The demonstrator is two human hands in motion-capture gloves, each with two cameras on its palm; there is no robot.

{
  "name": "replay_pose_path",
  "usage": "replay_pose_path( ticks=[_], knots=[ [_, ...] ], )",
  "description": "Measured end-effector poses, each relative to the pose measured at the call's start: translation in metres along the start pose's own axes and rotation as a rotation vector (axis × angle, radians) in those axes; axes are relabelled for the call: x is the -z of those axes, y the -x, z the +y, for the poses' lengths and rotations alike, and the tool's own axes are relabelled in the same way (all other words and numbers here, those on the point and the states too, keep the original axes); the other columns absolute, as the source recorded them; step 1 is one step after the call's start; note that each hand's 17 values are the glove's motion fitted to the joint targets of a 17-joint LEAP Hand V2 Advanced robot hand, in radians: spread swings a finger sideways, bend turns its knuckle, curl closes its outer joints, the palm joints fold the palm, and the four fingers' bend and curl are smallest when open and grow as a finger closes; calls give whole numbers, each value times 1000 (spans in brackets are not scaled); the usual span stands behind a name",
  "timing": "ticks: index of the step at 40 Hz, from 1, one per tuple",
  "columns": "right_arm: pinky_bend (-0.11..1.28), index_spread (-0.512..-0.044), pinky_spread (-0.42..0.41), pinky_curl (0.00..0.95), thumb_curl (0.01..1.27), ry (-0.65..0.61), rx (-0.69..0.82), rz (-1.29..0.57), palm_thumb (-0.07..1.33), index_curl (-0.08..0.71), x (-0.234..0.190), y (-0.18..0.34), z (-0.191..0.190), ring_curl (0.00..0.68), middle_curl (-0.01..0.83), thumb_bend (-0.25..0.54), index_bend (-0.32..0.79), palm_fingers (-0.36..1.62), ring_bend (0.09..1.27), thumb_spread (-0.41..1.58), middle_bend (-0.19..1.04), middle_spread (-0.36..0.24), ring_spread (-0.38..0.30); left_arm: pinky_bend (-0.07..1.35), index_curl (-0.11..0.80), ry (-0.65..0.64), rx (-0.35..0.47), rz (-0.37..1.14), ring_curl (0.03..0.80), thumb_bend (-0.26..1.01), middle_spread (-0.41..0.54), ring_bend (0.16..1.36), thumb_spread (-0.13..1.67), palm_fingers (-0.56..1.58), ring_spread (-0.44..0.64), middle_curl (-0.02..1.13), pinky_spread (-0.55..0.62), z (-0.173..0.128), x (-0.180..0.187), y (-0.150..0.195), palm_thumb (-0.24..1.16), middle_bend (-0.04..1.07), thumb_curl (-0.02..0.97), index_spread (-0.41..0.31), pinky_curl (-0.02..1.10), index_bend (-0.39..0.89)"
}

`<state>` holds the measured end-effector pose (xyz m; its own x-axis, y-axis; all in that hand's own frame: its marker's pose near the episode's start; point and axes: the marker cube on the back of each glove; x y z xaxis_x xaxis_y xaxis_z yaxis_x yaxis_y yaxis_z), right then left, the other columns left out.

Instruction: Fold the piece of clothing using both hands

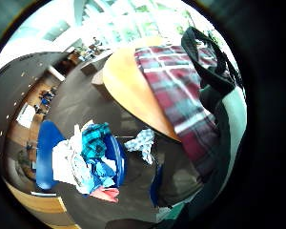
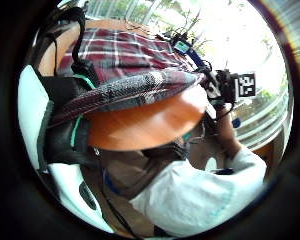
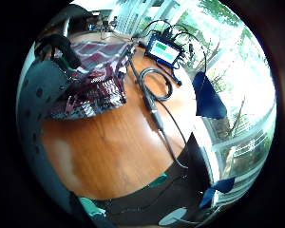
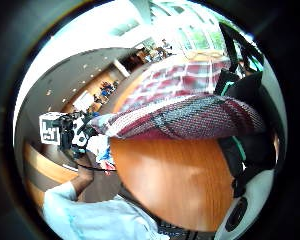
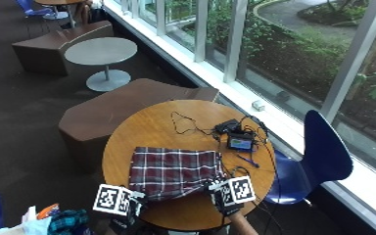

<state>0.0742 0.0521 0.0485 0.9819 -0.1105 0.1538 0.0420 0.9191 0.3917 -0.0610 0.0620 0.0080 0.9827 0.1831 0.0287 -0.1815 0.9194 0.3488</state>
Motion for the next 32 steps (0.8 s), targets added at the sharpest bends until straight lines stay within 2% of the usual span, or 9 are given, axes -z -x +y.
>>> replay_pose_path(
  ticks=[3, 8, 9, 11, 16, 21, 26, 29, 32],
  knots=[
    [141, -315, 24, 182, 320, -5, -21, -35, 810, 408, 23, 2, -21, 361, 425, 203, 320, 1182, 556, 1236, 479, -240, -236, 337, 367, 40, -19, 156, 380, 134, -335, 661, 1133, 1287, -359, 465, -214, -20, 12, -12, 644, 436, 346, -319, 318, 248],
    [209, -311, -40, 217, 322, -4, -71, -94, 864, 392, 36, -2, -89, 405, 450, 216, 200, 1270, 646, 1257, 518, -248, -246, 317, 383, 185, 17, 93, 409, 136, -355, 723, 1152, 1304, -393, 474, -249, -87, -6, 9, 697, 436, 349, -327, 331, 213],
    [176, -308, -32, 212, 318, 4, -77, -106, 861, 406, 31, -4, -106, 401, 452, 211, 224, 1246, 633, 1261, 523, -248, -251, 316, 387, 209, 31, 73, 408, 133, -357, 720, 1155, 1302, -395, 475, -253, -104, -9, 14, 702, 437, 349, -328, 334, 211],
    [285, -310, -108, 253, 321, 27, -84, -117, 881, 368, 14, -10, -141, 432, 459, 215, 102, 1310, 711, 1265, 525, -245, -244, 310, 389, 245, 64, 32, 424, 131, -362, 764, 1162, 1312, -406, 474, -266, -139, -10, 20, 716, 429, 350, -330, 340, 188],
    [342, -311, -175, 294, 320, 132, -115, -32, 895, 341, -35, -20, -194, 464, 472, 199, 95, 1297, 785, 1256, 543, -244, -240, 304, 399, 369, 150, -10, 436, 114, -369, 789, 1172, 1308, -411, 479, -278, -199, -32, 31, 734, 433, 349, -333, 355, 178],
    [349, -311, -195, 319, 316, 216, -168, 79, 891, 326, -75, -25, -213, 486, 486, 168, 105, 1263, 832, 1235, 571, -244, -234, 295, 407, 417, 161, -76, 444, 95, -375, 803, 1178, 1295, -413, 484, -282, -228, -76, 30, 747, 444, 348, -328, 369, 174],
    [290, -312, -159, 324, 315, 241, -228, 138, 891, 324, -104, -38, -211, 492, 504, 139, 128, 1203, 830, 1217, 626, -239, -231, 260, 416, 351, 149, -209, 449, 78, -372, 812, 1186, 1272, -408, 489, -264, -237, -107, 25, 762, 460, 348, -329, 376, 179],
    [193, -313, -66, 308, 320, 222, -267, 129, 895, 336, -101, -42, -200, 470, 511, 122, 162, 1059, 748, 1199, 649, -242, -242, 209, 417, 247, 164, -255, 442, 66, -366, 775, 1192, 1164, -395, 497, -219, -229, -93, 18, 766, 481, 346, -315, 372, 163],
    [275, -316, 44, 346, 340, 142, -339, 116, 915, 369, -82, -46, -178, 440, 467, 113, 201, 764, 563, 1176, 474, -232, -211, 213, 409, 142, 200, -252, 431, 6, -318, 661, 1173, 812, -351, 494, -124, -211, -68, 12, 692, 404, 335, -266, 394, 126]
  ],
)
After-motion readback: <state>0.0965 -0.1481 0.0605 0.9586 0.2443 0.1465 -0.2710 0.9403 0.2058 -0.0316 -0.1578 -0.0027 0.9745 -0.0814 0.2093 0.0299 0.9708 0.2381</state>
